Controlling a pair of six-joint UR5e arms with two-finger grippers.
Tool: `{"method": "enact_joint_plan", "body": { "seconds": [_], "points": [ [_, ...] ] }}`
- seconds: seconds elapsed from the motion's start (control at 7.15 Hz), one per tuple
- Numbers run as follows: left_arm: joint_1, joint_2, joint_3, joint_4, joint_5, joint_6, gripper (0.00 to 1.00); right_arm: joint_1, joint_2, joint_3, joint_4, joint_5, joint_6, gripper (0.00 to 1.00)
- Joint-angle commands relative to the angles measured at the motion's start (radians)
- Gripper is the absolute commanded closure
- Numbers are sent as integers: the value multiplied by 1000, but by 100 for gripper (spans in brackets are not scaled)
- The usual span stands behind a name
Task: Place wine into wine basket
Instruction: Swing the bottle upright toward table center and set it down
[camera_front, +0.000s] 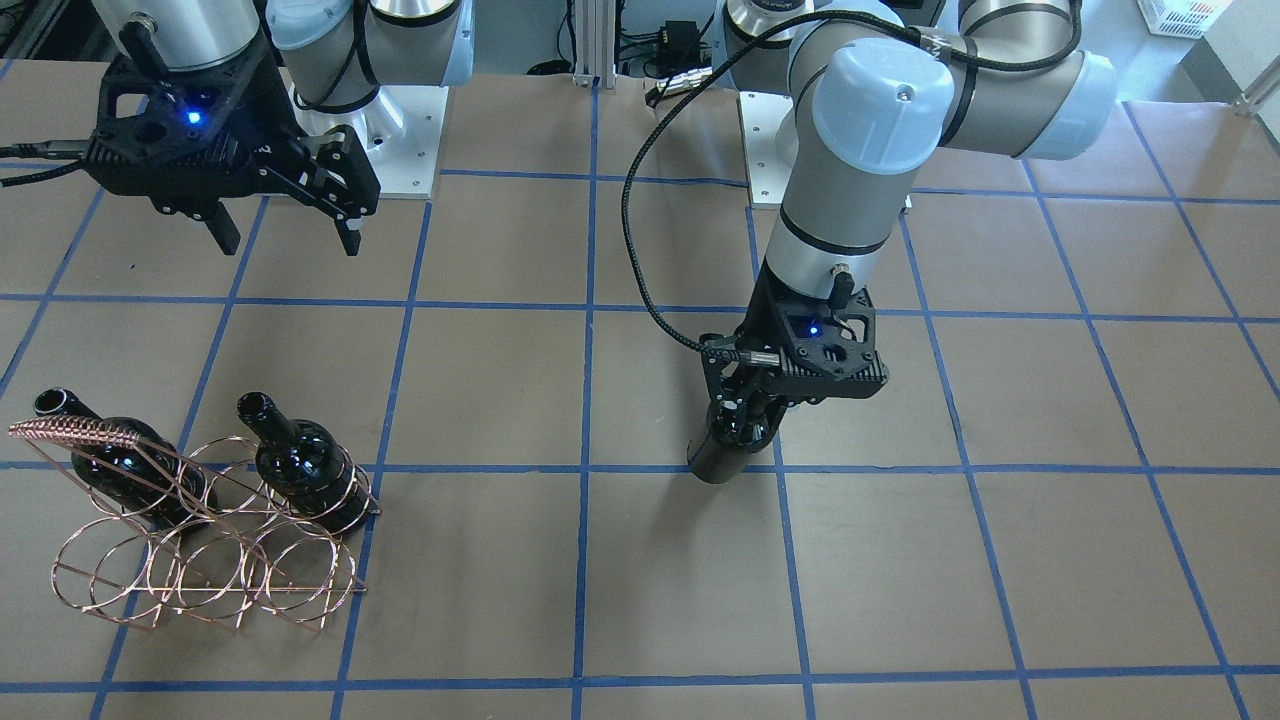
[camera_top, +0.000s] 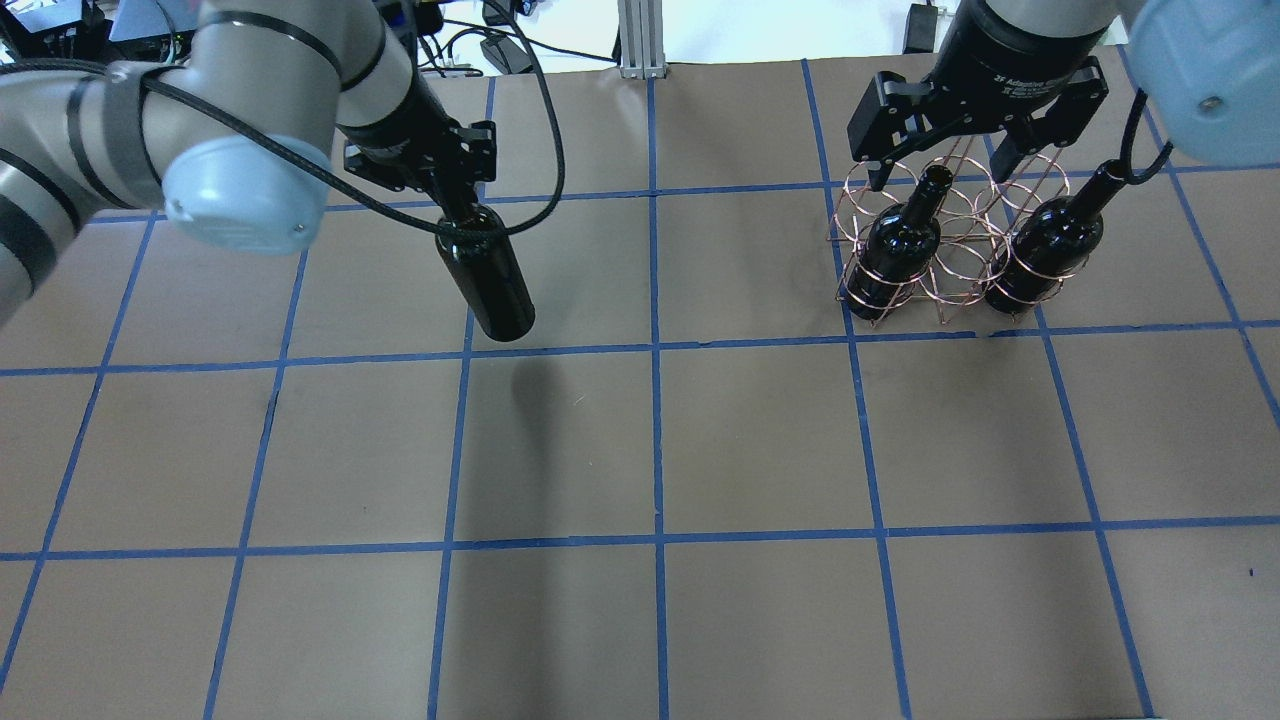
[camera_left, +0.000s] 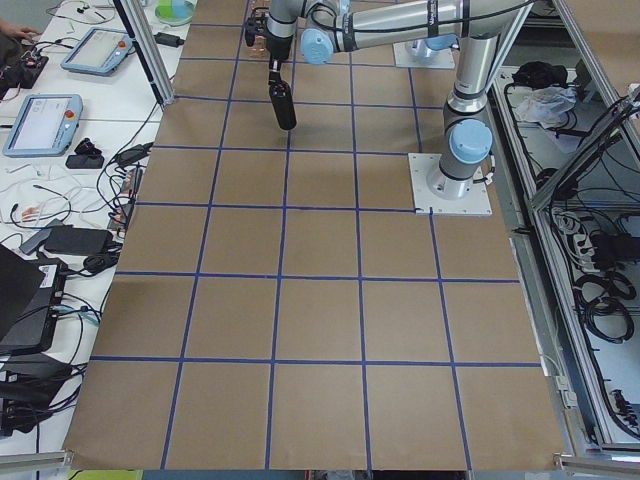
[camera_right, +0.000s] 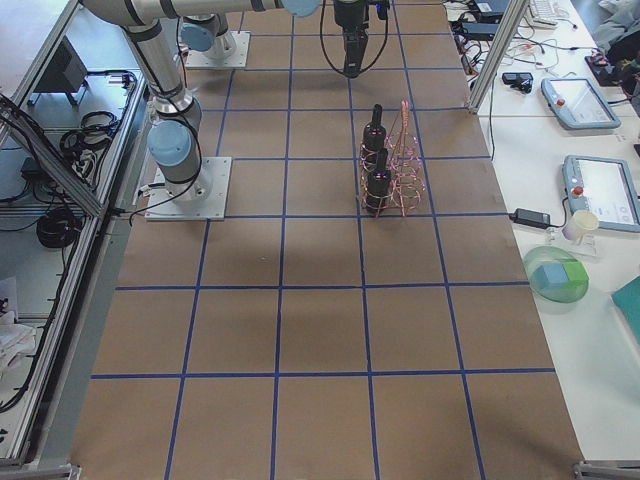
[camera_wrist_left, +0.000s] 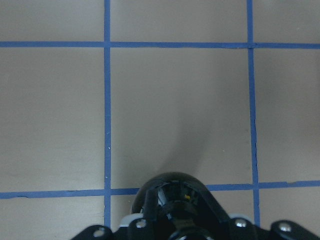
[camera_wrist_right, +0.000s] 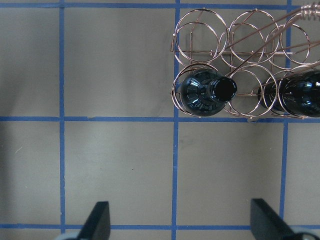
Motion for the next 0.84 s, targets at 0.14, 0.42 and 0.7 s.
{"method": "enact_joint_plan", "body": {
  "seconds": [0.14, 0.42, 0.7],
  "points": [
    [-30, 3, -26, 30, 2, -4, 100, 0, 0, 2, 0, 0, 0, 0],
    [-32, 0, -27, 29, 2, -2, 100, 0, 0, 2, 0, 0, 0, 0],
    [-32, -6, -29, 19, -4, -2, 100, 0, 0, 2, 0, 0, 0, 0]
  ]
}}
